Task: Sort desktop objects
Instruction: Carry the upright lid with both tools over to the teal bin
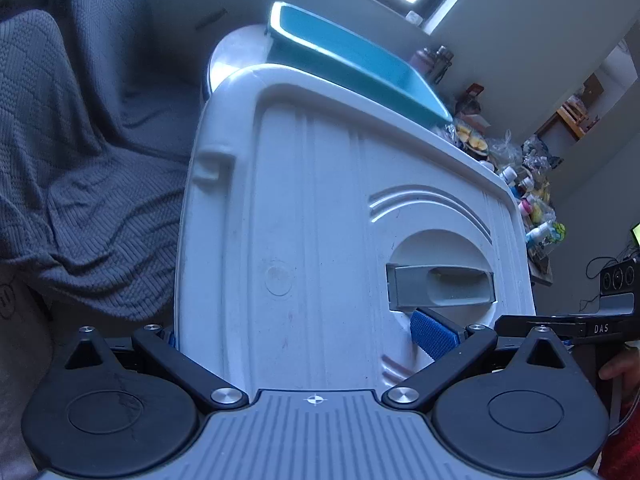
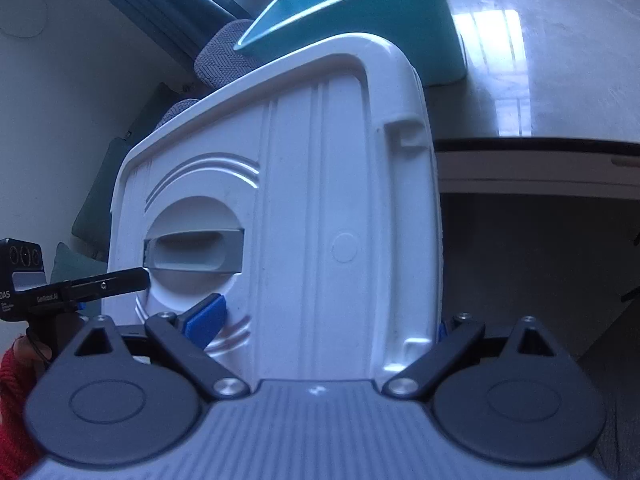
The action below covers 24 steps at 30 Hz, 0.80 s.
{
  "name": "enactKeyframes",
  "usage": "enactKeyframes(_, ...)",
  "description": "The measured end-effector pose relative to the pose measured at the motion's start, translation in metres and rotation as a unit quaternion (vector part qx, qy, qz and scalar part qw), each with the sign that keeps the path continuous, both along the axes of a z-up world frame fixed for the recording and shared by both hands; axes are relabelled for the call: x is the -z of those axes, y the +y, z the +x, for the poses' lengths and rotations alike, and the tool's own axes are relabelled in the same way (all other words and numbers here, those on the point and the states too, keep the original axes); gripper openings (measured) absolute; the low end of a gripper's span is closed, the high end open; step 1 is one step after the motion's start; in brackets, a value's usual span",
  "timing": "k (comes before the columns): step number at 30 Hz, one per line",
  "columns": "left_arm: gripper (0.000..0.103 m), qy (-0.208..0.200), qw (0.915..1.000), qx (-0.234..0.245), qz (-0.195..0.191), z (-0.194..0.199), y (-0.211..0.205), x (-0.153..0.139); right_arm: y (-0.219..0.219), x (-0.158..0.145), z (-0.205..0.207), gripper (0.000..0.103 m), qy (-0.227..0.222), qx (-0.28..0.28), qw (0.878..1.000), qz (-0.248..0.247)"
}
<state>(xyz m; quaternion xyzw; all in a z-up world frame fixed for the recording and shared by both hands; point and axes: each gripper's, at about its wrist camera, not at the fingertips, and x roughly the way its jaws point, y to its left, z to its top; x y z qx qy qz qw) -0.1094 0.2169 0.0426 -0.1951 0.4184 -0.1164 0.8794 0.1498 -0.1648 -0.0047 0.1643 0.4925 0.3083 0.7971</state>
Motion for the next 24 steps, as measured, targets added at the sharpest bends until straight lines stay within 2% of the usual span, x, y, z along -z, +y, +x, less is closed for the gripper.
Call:
enactKeyframes(7, 0.103, -0.018, 0.9998, -0.002, 0.004, 0.010, 0.011, -0.027, 0.006, -0.017, 0.022, 0.096, -0.014, -0.002, 1.000, 0.001)
enactKeyframes(12, 0.103, -0.016, 0.9999, -0.005, 0.004, 0.024, 0.011, -0.037, 0.009, -0.021, 0.046, 0.096, -0.016, -0.005, 1.000, 0.001)
enactKeyframes(15, 0.103, -0.016, 0.9998, -0.005, 0.006, 0.037, 0.011, -0.042, 0.040, -0.021, 0.066, 0.096, -0.014, -0.003, 1.000, 0.002)
enactKeyframes(24, 0.103, -0.017, 0.9998, 0.007, 0.000, 0.094, 0.005, -0.048, 0.050, -0.029, 0.120, 0.096, -0.017, 0.009, 1.000, -0.002)
